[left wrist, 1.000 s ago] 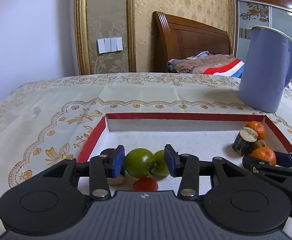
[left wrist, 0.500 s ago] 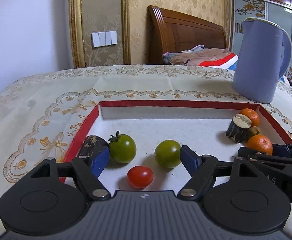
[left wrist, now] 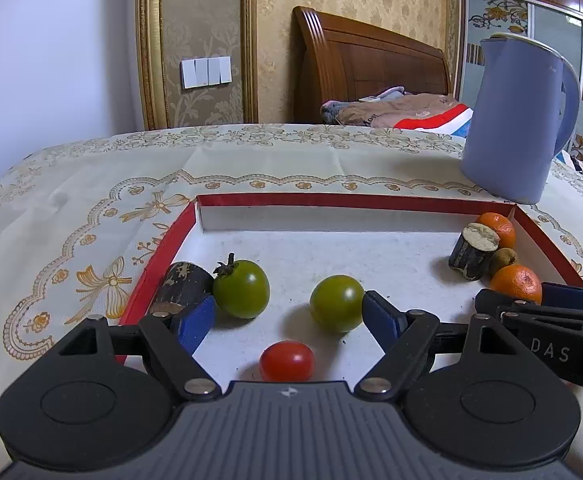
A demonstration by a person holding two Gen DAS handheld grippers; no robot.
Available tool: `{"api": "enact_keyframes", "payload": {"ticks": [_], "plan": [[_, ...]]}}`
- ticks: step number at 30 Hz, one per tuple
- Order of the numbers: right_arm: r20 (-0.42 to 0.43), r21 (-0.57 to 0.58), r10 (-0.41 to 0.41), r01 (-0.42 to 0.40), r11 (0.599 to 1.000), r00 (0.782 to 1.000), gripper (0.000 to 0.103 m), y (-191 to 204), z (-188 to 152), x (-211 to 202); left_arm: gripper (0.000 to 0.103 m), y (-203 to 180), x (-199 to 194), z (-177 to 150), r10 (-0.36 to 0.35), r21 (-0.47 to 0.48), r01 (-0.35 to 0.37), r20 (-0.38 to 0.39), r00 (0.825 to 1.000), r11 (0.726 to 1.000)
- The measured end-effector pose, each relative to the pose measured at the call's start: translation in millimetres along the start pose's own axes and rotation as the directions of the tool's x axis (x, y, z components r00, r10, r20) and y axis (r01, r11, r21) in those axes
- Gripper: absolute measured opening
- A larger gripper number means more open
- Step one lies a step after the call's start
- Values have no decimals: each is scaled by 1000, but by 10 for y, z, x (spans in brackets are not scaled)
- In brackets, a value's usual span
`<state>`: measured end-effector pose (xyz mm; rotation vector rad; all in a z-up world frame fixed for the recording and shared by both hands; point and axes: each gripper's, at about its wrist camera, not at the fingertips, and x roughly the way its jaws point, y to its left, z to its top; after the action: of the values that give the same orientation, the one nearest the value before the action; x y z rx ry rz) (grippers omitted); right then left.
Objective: Organize fruits
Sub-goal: 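Carry the green tomato and mandarin into the red tray and open both tools, then lift both open tools out of the tray toward the loose fruit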
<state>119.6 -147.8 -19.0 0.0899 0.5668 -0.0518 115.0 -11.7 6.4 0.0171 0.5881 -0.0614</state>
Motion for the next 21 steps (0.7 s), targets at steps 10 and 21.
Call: {"api": "enact_keyframes", "payload": {"ticks": [10,21], "plan": [[48,31,17,-18,999,999,88,-78,-21,-128,81,0,-15,-11,-3,7,3,-2,1000,1000],[82,31,8,-10,999,997,90,-95,-56,-197,84,15,-9,-34,-20,0,20,-24,1000,1000]]}}
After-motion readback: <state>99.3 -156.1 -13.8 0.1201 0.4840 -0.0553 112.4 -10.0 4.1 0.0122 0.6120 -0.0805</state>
